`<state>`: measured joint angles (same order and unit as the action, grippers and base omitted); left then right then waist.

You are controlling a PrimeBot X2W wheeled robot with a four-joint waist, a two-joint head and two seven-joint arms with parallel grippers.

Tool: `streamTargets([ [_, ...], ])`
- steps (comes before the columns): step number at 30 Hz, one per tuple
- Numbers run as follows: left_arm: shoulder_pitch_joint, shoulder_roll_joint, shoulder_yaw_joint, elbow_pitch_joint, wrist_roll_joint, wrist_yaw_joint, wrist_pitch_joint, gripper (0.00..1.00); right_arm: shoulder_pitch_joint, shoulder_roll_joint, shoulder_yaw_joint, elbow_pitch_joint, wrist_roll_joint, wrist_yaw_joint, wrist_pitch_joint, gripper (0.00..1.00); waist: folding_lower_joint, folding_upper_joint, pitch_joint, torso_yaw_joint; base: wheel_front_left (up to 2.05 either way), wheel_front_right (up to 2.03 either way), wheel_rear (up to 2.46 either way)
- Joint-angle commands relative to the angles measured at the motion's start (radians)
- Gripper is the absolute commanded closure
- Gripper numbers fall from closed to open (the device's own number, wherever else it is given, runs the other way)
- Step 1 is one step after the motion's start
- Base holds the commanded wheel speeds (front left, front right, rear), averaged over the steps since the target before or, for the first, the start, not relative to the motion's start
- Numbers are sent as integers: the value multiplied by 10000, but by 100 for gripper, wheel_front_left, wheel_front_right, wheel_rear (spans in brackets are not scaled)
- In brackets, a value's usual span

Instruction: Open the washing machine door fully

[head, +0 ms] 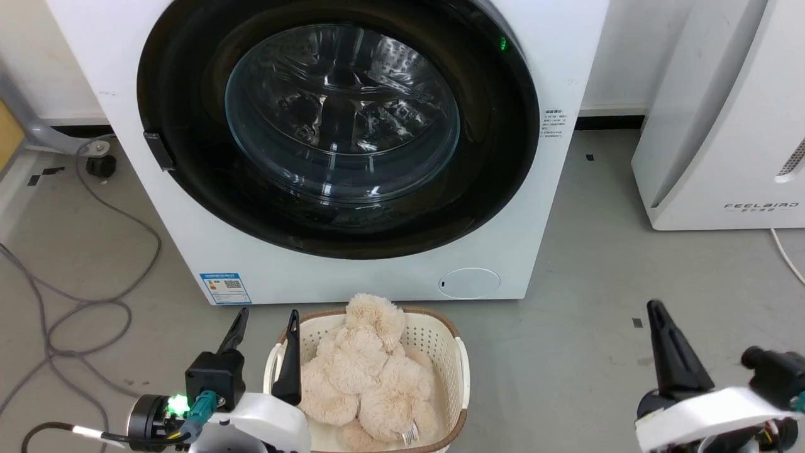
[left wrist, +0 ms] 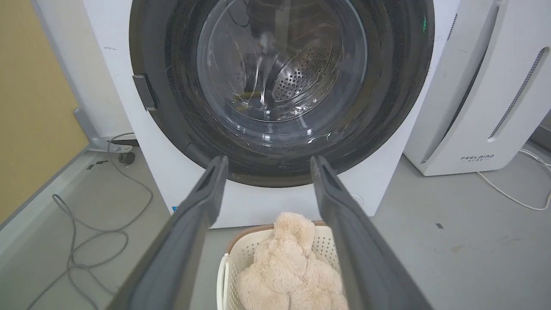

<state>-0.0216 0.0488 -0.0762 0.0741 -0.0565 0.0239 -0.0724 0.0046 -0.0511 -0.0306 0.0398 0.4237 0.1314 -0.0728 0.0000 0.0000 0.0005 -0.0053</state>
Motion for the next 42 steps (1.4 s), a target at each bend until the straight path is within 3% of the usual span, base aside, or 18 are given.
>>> streamTargets([
  [1,-199,6,-27,68,-87,58,-127,0,-305,3,-53,20,469,-1,-103,100,0,0,11,-4,0,0,0],
  [10,-406,7,-117,126,-181,159,-315,0,-1369,-213,-420,482,2305,-2,2,100,0,0,278,15,0,0,0],
  [21,-869,8,-289,40,-313,356,-545,0,-3604,-896,-566,1924,4064,-3,376,100,0,0,982,104,0,0,0],
  [42,-2009,10,-675,-415,-412,820,-984,0,-9535,-2362,775,5395,6240,-4,2395,100,0,0,2734,341,0,0,0],
])
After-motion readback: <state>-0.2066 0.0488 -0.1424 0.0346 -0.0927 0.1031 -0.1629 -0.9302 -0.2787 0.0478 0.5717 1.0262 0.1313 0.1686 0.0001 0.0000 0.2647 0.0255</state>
